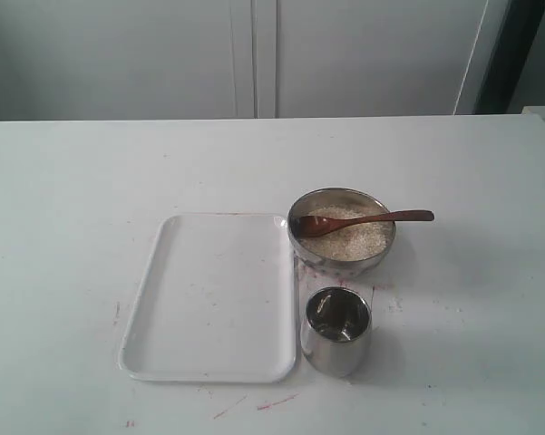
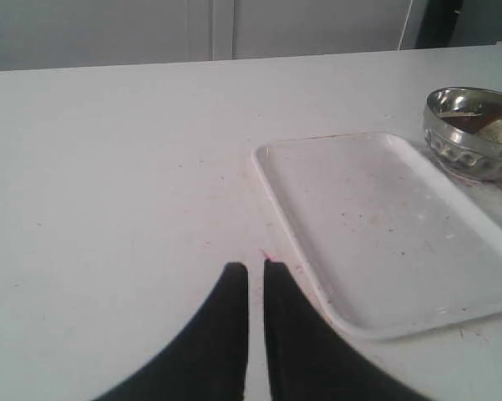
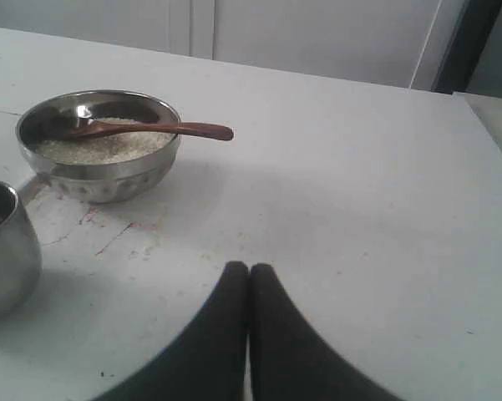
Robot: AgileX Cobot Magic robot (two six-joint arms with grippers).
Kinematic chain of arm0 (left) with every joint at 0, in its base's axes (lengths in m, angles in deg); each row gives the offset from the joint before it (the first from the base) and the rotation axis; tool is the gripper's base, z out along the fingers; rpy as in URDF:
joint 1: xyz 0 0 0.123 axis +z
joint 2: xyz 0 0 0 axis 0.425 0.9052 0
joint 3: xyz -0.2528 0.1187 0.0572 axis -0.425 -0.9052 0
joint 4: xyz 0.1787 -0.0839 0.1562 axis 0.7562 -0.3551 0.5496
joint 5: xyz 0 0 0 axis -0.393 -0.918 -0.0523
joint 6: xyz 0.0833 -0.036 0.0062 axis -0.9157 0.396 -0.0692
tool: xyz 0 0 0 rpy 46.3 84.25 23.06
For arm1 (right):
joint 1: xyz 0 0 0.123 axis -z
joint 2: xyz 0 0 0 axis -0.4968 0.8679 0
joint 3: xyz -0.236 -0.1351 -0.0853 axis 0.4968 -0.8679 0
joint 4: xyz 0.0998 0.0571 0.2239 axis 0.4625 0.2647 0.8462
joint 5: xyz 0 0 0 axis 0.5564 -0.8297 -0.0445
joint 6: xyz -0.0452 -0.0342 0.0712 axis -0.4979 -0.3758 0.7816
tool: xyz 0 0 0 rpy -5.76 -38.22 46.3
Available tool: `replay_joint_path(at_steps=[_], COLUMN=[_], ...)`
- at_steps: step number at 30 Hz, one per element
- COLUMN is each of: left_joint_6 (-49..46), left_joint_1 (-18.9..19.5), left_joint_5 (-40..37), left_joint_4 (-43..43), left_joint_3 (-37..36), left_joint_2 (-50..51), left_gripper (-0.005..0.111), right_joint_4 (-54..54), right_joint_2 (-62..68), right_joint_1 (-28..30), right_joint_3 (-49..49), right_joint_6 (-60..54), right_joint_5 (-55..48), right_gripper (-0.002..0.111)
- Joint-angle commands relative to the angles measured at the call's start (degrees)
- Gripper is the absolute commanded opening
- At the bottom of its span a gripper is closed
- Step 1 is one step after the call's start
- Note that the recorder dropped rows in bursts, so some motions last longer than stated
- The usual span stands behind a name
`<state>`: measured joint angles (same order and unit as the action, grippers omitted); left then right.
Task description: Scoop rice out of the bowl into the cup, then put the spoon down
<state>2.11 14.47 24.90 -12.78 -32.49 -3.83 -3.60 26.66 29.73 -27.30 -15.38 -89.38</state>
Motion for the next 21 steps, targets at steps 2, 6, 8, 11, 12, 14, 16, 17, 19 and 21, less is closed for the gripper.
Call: replay_joint_path(at_steps=[2, 6, 8, 11, 12, 14, 16, 17, 19, 21], left_joint_6=[0.1, 0.1, 0.1, 0.1, 0.1, 0.1, 0.1, 0.1, 0.1, 0.1], left_joint_1=[-0.1, -0.1, -0.1, -0.1, -0.1, -0.1, -0.1, -0.1, -0.1, -0.1], left_joint_5=[0.2, 0.2, 0.2, 0.2, 0.2, 0.2, 0.2, 0.2, 0.2, 0.2], left_joint_4=[-0.6, -0.6, -0.6, -0.6, -0.6, -0.6, -0.6, -0.6, -0.6, -0.6], left_joint_3=[0.4, 0.4, 0.4, 0.4, 0.4, 0.4, 0.4, 0.4, 0.4, 0.4], left_joint_2=[0.0, 0.0, 0.0, 0.0, 0.0, 0.0, 0.0, 0.0, 0.0, 0.0], left_gripper=[0.014, 0.014, 0.014, 0.014, 0.014, 0.014, 0.014, 0.014, 0.014, 0.014], right_joint_4=[-0.3, -0.3, -0.3, -0.3, -0.3, 0.1, 3.2, 5.5, 6.8, 6.8], right_joint_2=[-0.3, -0.3, -0.3, -0.3, -0.3, -0.3, -0.3, -0.3, -0.3, -0.3], right_joint_1=[0.2, 0.2, 0.2, 0.2, 0.2, 0.2, 0.2, 0.2, 0.2, 0.2], right_joint_3=[-0.3, -0.3, -0.3, -0.3, -0.3, -0.3, -0.3, -0.3, -0.3, -0.3], right_joint_6=[-0.1, -0.1, -0.1, -0.1, -0.1, 0.2, 4.0, 8.1, 12.7, 16.7], right_joint_5=[0.7, 2.2, 3.8, 4.8, 4.8, 5.3, 8.4, 11.4, 13.9, 15.7], right_gripper=[0.0, 0.0, 0.0, 0.0, 0.0, 0.0, 0.0, 0.0, 0.0, 0.0])
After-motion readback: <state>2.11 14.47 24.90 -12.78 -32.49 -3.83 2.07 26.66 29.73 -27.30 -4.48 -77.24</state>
